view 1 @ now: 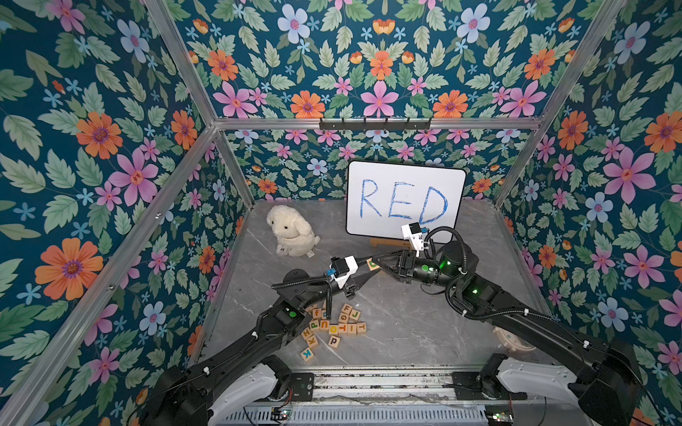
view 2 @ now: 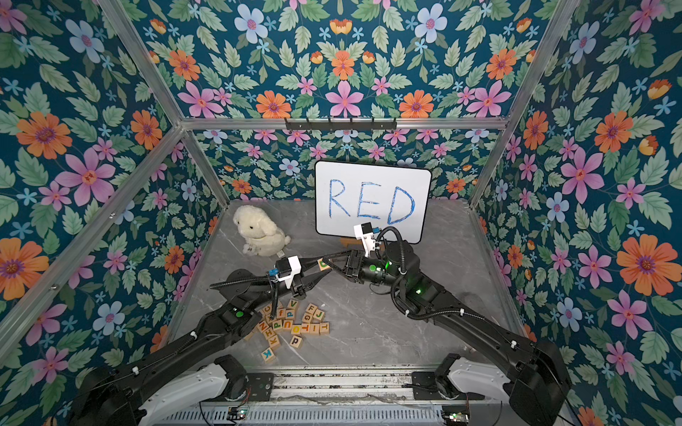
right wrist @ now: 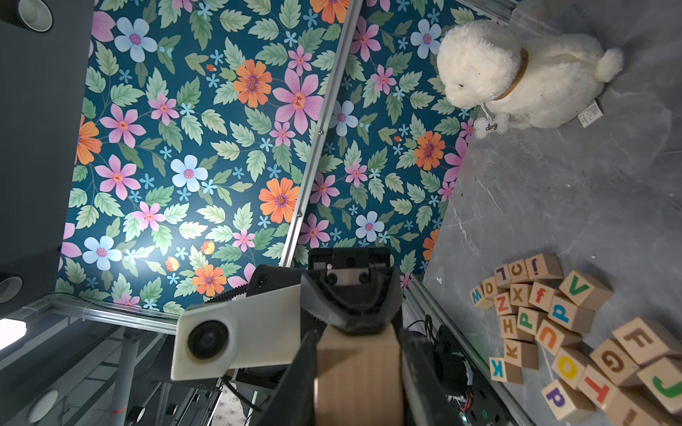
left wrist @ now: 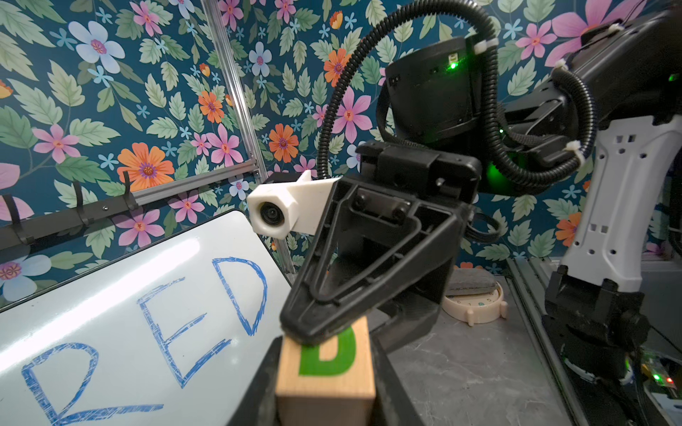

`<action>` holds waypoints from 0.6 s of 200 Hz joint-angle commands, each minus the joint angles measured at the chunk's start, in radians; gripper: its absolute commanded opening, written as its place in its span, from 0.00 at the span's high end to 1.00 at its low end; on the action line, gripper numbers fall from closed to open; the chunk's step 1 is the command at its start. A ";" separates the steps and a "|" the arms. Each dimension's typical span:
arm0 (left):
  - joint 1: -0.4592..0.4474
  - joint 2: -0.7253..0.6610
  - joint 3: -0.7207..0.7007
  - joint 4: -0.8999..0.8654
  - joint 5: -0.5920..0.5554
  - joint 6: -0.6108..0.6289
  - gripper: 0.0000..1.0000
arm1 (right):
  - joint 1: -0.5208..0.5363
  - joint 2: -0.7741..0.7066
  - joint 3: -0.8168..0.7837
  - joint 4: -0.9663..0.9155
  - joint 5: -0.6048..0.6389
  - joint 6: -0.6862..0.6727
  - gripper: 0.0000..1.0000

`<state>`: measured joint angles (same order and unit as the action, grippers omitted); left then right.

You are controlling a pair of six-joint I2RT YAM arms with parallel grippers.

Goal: Assemble the uppercase word "red" with letter blocks
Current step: Place the letter block at the center of the board.

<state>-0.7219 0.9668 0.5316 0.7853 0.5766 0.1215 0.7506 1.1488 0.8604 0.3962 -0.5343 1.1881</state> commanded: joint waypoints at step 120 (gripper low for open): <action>-0.010 -0.021 0.137 -0.499 -0.222 0.248 1.00 | 0.075 0.025 0.512 -1.236 0.501 -0.623 0.34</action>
<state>-0.7330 0.9333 0.6556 0.3038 0.3809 0.3428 0.7784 1.1408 1.3312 -0.6655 -0.1154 0.6674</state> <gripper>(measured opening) 0.324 0.658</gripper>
